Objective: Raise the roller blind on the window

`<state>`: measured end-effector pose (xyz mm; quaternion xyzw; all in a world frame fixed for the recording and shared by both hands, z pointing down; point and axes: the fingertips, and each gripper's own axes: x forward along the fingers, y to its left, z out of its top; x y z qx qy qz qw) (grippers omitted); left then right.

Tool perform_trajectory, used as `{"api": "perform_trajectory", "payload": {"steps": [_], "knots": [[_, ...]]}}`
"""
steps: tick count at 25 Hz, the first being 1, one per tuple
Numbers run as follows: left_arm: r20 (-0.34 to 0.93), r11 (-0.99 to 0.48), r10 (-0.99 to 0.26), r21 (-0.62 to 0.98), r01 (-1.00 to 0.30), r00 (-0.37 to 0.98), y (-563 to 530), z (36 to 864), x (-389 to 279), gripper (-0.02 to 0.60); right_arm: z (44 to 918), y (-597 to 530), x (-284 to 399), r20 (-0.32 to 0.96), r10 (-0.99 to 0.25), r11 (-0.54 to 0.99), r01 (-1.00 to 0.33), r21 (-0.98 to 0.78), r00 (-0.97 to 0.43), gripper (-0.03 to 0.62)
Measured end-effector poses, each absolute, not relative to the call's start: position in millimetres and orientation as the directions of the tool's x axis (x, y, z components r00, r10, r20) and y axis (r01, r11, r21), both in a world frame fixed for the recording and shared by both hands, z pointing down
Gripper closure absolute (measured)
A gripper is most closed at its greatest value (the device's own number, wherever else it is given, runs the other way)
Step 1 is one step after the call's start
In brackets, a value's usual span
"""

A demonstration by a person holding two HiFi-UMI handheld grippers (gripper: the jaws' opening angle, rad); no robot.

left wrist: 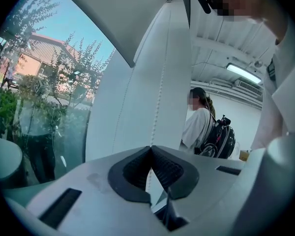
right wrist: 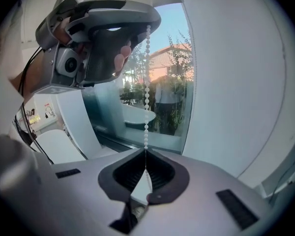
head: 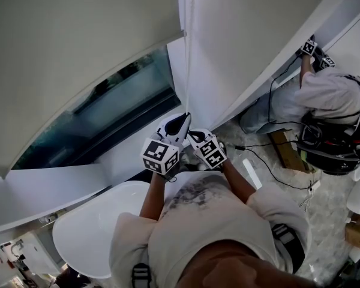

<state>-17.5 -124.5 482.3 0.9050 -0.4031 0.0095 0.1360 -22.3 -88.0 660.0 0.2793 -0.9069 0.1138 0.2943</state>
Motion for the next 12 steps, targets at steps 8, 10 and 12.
{"api": "perform_trajectory", "payload": {"steps": [8, 10, 12], "knots": [[0.123, -0.639, -0.728, 0.236, -0.732, 0.675, -123, 478, -17, 0.574, 657, -71, -21, 0.569, -0.468, 0.846, -0.528, 0.067, -0.677, 0.531], [0.123, -0.64, -0.727, 0.235, -0.732, 0.675, -122, 478, -16, 0.574, 651, -68, -18, 0.561, -0.466, 0.845, -0.532, 0.053, -0.684, 0.531], [0.122, -0.64, -0.727, 0.235, -0.731, 0.676, -122, 478, -15, 0.574, 641, -68, -14, 0.546, -0.476, 0.839, -0.542, 0.047, -0.69, 0.53]]}}
